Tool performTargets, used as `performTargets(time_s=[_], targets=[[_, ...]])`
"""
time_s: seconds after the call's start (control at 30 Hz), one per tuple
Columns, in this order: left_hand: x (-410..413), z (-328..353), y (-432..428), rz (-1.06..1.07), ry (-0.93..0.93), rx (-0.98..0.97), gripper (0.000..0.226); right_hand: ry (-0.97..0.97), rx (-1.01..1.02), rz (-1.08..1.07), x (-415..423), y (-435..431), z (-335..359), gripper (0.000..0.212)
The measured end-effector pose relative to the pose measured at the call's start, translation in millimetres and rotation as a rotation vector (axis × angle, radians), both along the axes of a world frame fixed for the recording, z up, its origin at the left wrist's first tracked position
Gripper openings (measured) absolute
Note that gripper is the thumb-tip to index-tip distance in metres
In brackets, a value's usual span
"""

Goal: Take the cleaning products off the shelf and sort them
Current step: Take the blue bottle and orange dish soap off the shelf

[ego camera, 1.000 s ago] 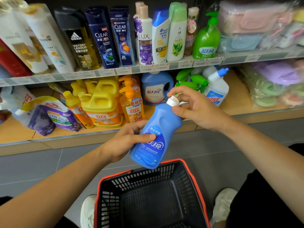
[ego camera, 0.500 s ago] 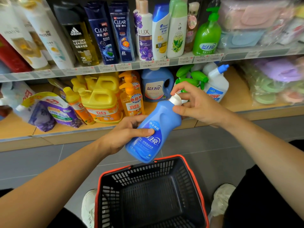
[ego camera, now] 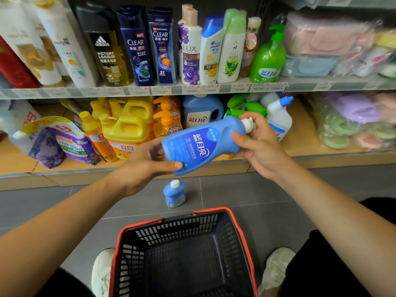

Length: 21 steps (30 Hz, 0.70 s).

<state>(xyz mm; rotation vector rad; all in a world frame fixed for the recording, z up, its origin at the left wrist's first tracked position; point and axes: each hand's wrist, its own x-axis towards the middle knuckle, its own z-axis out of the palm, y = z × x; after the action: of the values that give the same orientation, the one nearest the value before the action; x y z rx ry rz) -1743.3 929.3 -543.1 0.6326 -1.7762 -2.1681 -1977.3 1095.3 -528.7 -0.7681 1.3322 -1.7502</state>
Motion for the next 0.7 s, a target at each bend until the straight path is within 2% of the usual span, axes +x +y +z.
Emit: performTargets(time_s=[0.1,0.17,0.27,0.33,0.37,0.43,0.57,0.7], targets=[[-5.7,-0.1,4.7,0.074,0.062,-0.015,0.068,-0.019,0.024,-0.025,-1.1,-4.7,-5.4,0.039],[-7.1,1.6,4.1,0.114,0.074,-0.094,0.068,0.100,0.111,-0.059,-3.6,-7.1,-9.1,0.037],[-7.0,7.2,-0.8,0.158,0.052,-0.281,0.067,0.578,0.310,-0.147,-5.9,-6.9,-14.4,0.045],[-8.2,9.9,-1.2,0.173,0.027,-0.398,0.062,0.951,0.328,-0.124,-1.2,-6.3,-19.0,0.057],[-9.3,10.6,0.1,0.167,0.016,-0.447,0.062,1.041,0.305,-0.077,4.3,-7.0,-20.5,0.063],[-12.5,11.5,5.9,0.127,0.018,-0.518,0.061,0.960,0.259,0.072,19.2,-8.7,-24.3,0.070],[-14.0,12.1,19.9,0.038,0.058,-0.605,0.059,0.547,0.174,0.227,40.3,-8.3,-34.6,0.064],[-5.5,19.7,22.0,-0.043,0.097,-0.868,0.051,0.446,0.132,0.218,44.7,-5.0,-35.6,0.063]])
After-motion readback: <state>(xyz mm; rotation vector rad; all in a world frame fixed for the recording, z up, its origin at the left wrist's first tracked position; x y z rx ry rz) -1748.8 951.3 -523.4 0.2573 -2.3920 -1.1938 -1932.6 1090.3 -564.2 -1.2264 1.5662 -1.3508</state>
